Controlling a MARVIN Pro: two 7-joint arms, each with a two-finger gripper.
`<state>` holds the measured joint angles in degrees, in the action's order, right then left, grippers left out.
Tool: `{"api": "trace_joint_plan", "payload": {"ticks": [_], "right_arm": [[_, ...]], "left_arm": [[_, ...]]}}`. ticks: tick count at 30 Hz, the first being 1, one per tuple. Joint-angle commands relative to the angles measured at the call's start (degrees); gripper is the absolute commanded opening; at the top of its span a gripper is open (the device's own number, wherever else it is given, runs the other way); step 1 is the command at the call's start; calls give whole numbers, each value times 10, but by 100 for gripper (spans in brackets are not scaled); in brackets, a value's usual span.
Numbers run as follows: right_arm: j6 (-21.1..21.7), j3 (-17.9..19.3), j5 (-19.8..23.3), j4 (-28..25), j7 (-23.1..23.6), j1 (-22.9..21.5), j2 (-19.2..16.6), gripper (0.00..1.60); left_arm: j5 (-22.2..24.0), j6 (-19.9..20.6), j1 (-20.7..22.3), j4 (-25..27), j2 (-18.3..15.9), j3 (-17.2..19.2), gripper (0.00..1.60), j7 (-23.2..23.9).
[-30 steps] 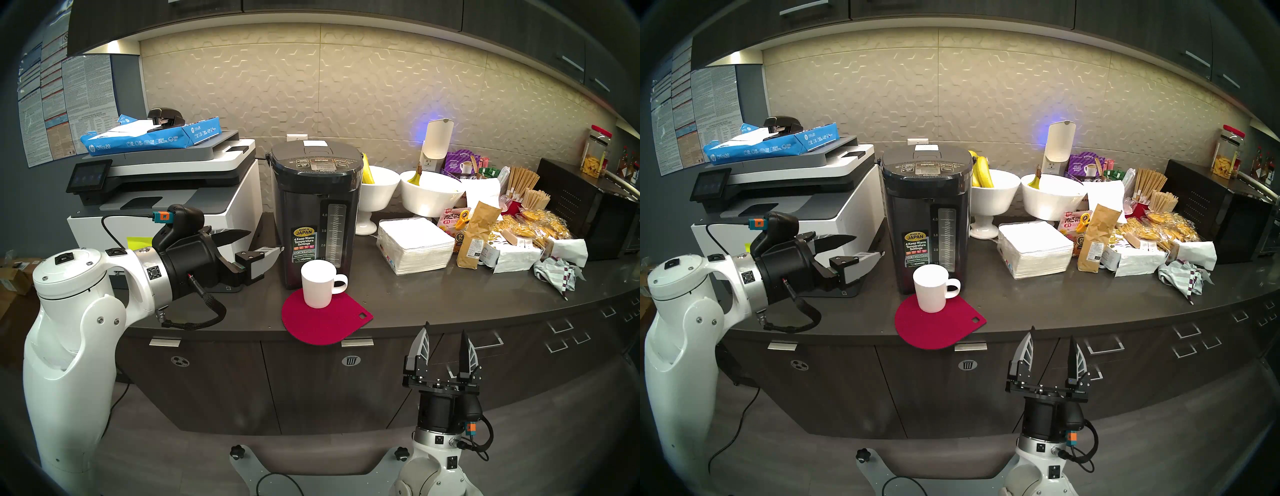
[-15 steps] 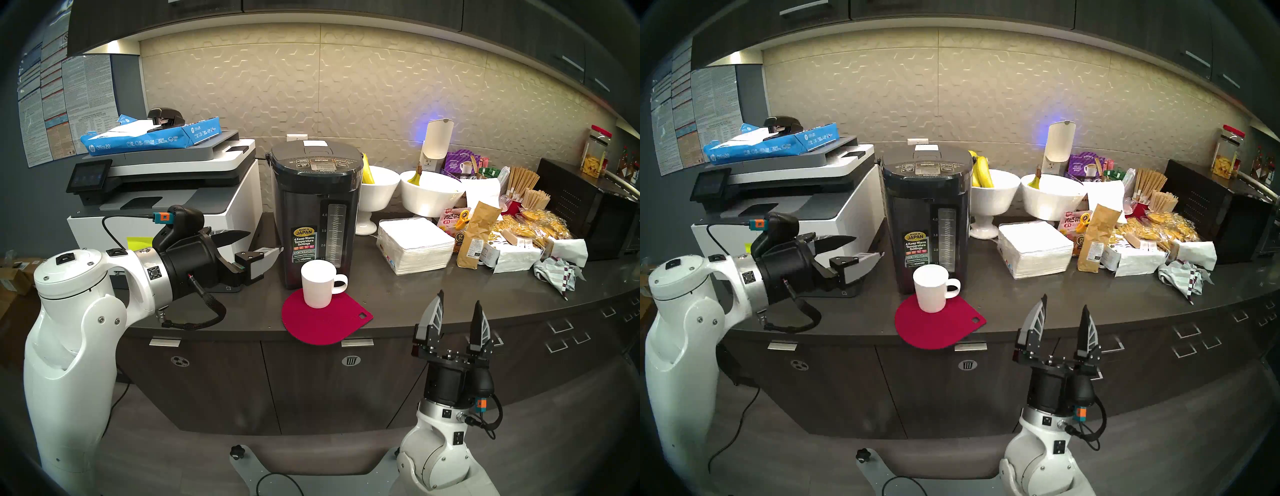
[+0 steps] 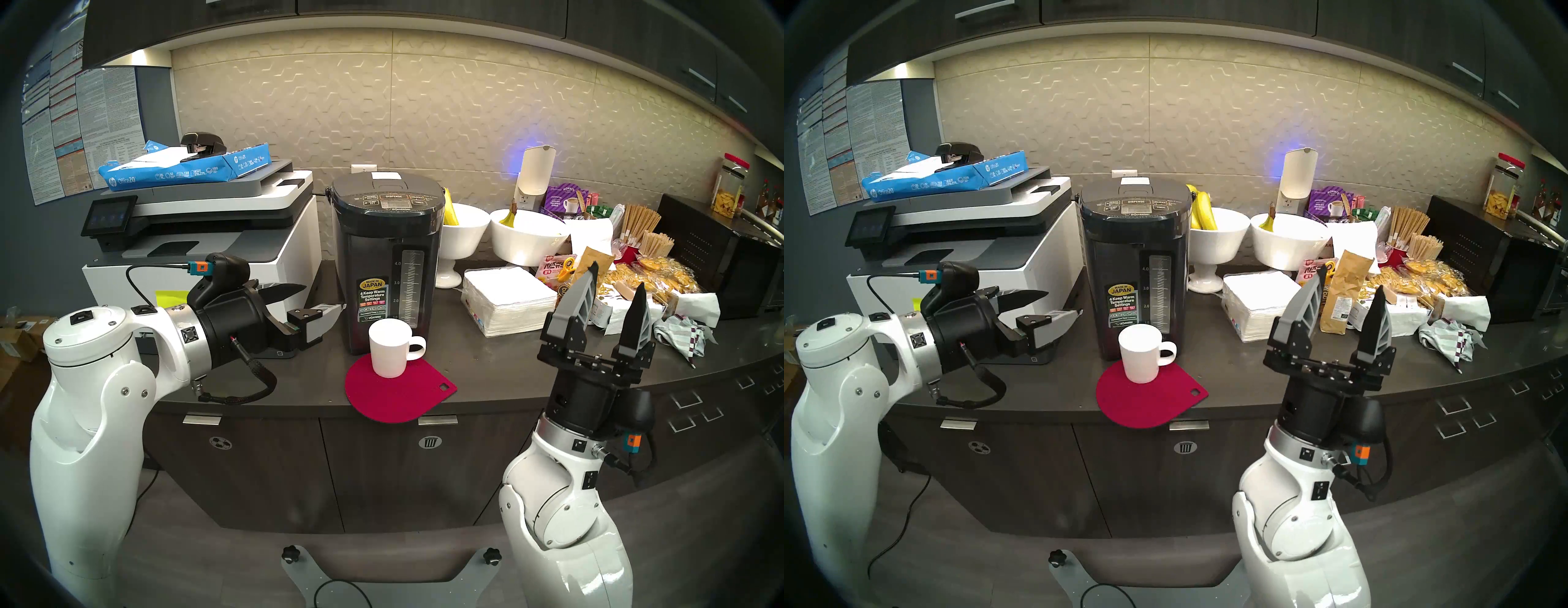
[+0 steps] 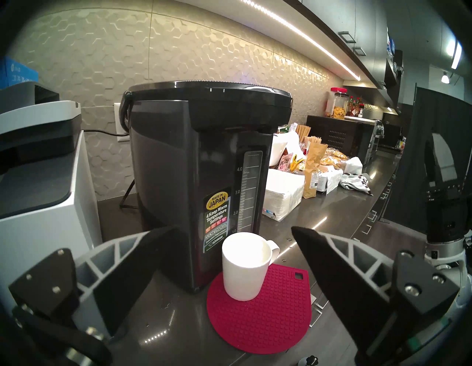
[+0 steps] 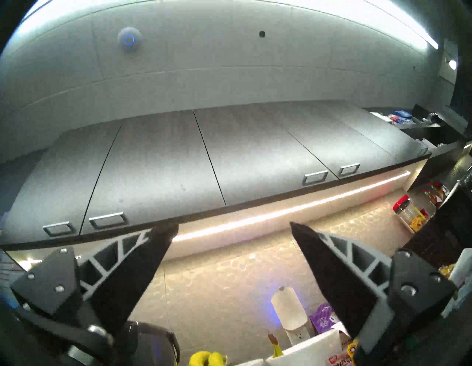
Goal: Press the water dispenser button and fill the cup
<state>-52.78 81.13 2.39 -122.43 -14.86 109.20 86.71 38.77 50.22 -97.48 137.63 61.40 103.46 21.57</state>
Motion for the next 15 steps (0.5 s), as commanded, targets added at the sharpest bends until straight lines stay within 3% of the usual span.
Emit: {"api": "trace_joint_plan", "payload": {"ticks": [1,7,15], "right_arm": [[36,-5,-4,-64,7,-62,14,160],[94,-9,-7,-107,12,-102,20,160],[183,-12,-11,-121,20,-153,24,160]], "left_arm": [[0,-1,2,4,0,0,160,1],[0,-1,2,5,0,0,160,1],[0,-1,2,5,0,0,160,1]]}}
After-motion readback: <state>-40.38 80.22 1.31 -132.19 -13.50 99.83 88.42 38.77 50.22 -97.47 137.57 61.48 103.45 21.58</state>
